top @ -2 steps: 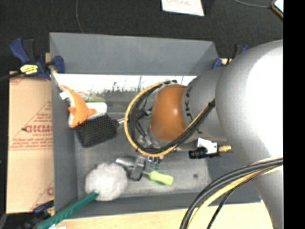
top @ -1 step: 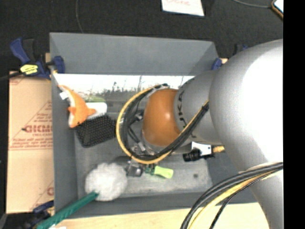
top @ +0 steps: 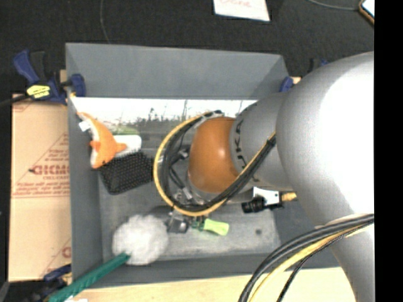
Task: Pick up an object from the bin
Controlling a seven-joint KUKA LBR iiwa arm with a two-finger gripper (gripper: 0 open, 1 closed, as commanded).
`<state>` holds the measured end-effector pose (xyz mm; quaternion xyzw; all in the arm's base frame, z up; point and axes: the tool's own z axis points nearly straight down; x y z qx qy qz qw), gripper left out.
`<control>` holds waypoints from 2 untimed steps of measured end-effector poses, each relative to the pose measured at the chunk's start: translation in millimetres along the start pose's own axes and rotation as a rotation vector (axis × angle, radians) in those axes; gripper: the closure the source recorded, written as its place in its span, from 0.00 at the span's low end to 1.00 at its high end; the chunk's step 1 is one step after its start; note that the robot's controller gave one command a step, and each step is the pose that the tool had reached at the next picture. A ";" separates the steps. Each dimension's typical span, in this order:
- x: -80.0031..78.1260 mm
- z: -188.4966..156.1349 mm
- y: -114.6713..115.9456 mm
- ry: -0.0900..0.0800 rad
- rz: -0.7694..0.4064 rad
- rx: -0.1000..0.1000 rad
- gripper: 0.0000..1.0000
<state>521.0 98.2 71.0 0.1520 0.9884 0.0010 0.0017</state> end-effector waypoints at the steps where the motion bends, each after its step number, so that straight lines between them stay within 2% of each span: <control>1: 3.1 -17.1 -1.7 0.012 -0.001 0.006 1.00; 2: 1.3 -57.5 -1.2 0.007 -0.001 0.003 1.00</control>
Offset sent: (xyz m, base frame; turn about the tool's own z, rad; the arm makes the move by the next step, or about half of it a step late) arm -0.0019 -0.0004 0.0197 -0.0008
